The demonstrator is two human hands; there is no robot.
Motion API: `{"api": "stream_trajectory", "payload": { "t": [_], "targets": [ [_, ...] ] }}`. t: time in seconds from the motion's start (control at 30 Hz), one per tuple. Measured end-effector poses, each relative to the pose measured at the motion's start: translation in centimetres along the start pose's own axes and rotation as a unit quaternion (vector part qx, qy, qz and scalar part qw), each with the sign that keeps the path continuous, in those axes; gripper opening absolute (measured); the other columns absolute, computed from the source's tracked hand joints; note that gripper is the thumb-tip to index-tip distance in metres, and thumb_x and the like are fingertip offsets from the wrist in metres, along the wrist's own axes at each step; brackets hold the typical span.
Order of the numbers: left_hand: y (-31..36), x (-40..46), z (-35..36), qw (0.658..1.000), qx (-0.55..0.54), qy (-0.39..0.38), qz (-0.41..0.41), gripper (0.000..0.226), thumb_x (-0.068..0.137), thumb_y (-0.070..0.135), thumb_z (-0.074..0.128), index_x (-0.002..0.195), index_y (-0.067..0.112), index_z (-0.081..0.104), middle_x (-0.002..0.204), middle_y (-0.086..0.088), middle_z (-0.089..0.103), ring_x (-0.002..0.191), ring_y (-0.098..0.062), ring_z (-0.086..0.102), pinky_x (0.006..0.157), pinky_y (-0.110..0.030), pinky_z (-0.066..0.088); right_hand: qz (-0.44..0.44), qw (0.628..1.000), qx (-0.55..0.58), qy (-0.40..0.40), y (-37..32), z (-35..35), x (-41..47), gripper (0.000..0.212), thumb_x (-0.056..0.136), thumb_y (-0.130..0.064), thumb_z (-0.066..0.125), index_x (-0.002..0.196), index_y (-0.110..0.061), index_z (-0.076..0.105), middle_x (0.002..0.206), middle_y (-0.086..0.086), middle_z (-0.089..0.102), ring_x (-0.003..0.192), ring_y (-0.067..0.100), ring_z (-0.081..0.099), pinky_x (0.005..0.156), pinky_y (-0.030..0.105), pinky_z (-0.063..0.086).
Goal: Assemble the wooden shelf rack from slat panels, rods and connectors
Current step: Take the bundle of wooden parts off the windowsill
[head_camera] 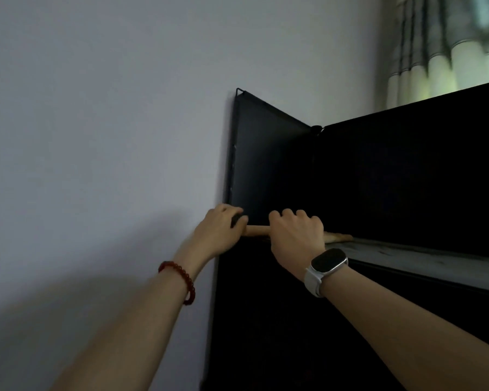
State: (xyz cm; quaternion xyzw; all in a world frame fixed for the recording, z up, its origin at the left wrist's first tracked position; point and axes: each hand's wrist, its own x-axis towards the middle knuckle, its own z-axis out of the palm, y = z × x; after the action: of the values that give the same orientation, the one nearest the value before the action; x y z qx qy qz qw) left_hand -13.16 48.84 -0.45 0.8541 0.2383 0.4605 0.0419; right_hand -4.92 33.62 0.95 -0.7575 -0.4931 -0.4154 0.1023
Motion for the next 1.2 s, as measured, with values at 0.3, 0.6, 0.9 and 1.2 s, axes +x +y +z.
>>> {"api": "stream_trajectory", "payload": {
  "t": [0.3, 0.6, 0.9, 1.2],
  "targets": [
    [3.9, 5.2, 2.2, 0.929, 0.143, -0.338, -0.036, 0.061, 0.094, 0.063, 0.024, 0.146, 0.032, 0.033, 0.152, -0.001, 0.033, 0.138, -0.026, 0.031, 0.114, -0.042, 0.021, -0.037, 0.998, 0.003, -0.048, 1.7, -1.3, -2.6, 0.033, 0.096, -0.023, 0.047, 0.128, -0.017, 0.041, 0.118, 0.009, 0.051, 0.105, 0.028, 0.050, 0.068, 0.033, 0.036],
    [3.6, 5.2, 1.6, 0.947, 0.135, -0.292, -0.024, 0.045, 0.097, 0.047, 0.038, 0.134, 0.027, 0.051, 0.141, -0.010, 0.044, 0.123, -0.025, 0.045, 0.106, -0.043, 0.037, -0.083, 0.996, -0.004, 0.010, 1.7, -2.2, -5.1, 0.034, 0.099, -0.023, 0.039, 0.131, -0.013, 0.034, 0.124, 0.014, 0.048, 0.113, 0.031, 0.045, 0.088, 0.040, 0.039],
    [5.5, 0.0, -1.1, 0.961, 0.173, -0.195, 0.096, 0.033, 0.101, 0.039, 0.031, 0.090, 0.017, 0.052, 0.098, -0.008, 0.065, 0.078, -0.017, 0.053, 0.066, -0.027, 0.036, -0.092, 0.993, -0.035, 0.068, 1.8, -2.9, -6.6, 0.023, 0.094, -0.021, 0.048, 0.116, -0.016, 0.053, 0.104, 0.006, 0.057, 0.095, 0.024, 0.055, 0.077, 0.035, 0.043],
    [8.3, -1.6, -0.6, 0.899, 0.385, -0.207, 0.011, 0.057, 0.098, 0.034, 0.039, 0.148, 0.025, 0.014, 0.118, -0.013, 0.056, 0.097, -0.027, 0.060, 0.070, -0.033, 0.047, -0.085, 0.990, -0.041, 0.109, 2.2, -4.0, -7.7, 0.023, 0.084, -0.018, 0.063, 0.106, -0.014, 0.064, 0.089, 0.009, 0.064, 0.076, 0.024, 0.062, 0.059, 0.032, 0.049]
  ]
}}
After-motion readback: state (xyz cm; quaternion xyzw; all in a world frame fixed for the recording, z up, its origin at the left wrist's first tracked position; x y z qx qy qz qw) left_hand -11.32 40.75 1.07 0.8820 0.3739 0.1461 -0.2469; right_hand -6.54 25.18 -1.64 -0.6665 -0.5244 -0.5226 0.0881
